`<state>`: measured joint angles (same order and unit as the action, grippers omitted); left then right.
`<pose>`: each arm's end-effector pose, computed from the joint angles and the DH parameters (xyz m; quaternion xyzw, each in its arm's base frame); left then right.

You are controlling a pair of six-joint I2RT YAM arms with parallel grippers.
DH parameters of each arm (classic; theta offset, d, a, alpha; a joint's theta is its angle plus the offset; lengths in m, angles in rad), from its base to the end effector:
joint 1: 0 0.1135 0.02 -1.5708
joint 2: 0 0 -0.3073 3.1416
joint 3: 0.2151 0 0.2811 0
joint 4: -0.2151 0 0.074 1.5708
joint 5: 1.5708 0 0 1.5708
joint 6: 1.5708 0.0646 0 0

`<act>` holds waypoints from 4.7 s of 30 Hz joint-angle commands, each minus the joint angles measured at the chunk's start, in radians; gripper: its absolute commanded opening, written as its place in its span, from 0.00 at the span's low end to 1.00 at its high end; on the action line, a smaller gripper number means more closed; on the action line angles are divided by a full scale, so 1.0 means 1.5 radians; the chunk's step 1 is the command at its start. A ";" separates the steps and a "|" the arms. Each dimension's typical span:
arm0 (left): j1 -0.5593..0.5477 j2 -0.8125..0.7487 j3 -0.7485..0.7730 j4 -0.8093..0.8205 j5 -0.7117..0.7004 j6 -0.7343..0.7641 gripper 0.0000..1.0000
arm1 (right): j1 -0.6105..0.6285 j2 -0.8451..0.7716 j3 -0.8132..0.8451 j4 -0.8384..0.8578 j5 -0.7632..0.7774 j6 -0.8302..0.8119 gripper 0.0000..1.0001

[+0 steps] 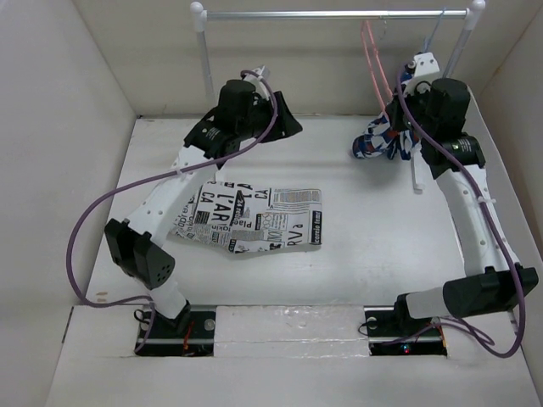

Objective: Place the trousers on the hanger
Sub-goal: Pick up the hanger from the clothesline, then place the trousers on the hanger.

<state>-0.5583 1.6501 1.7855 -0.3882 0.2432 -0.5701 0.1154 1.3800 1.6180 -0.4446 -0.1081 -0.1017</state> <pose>0.3655 -0.2467 0.4822 0.0696 0.7852 -0.4061 0.4623 0.3466 0.0472 0.5099 -0.1178 0.7669 0.0462 0.6292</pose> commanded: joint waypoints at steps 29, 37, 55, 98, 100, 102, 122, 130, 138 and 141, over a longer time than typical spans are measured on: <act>-0.195 0.266 0.180 0.074 -0.059 -0.111 0.49 | 0.224 -0.285 -0.402 -0.057 0.210 -0.045 0.00; -0.209 0.280 0.117 0.115 -0.034 -0.157 0.28 | 0.277 -0.310 -0.428 -0.074 0.241 -0.003 0.00; -0.221 0.026 -0.315 0.347 -0.033 -0.217 0.00 | 0.081 -0.387 -0.490 -0.154 -0.083 0.003 0.82; -0.293 -0.058 -0.548 0.471 -0.067 -0.265 0.00 | -0.001 -0.123 -0.745 0.538 -0.321 0.391 0.00; -0.299 -0.055 -0.551 0.450 -0.066 -0.264 0.00 | -0.001 -0.122 -0.750 0.550 -0.317 0.407 0.00; -0.305 -0.048 -0.549 0.432 -0.071 -0.260 0.09 | -0.001 -0.125 -0.745 0.536 -0.308 0.419 0.00; -0.350 -0.042 -0.517 0.332 -0.190 -0.283 0.33 | 0.014 -0.135 -0.760 0.518 -0.305 0.588 0.00; -0.356 -0.069 -0.536 0.339 -0.216 -0.298 0.00 | 0.026 -0.143 -0.771 0.506 -0.297 0.606 0.00; -0.362 -0.154 -0.646 0.407 -0.210 -0.357 0.00 | 0.040 -0.152 -0.627 0.164 -0.267 0.305 0.68; -0.362 -0.152 -0.673 0.433 -0.217 -0.366 0.00 | 0.058 -0.172 -0.579 0.099 -0.216 0.245 0.68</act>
<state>-1.0988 1.4528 0.8089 0.1795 -0.0532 -1.0805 0.1661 1.1584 0.6376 -0.0856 -0.5014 0.4881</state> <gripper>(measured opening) 0.028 0.683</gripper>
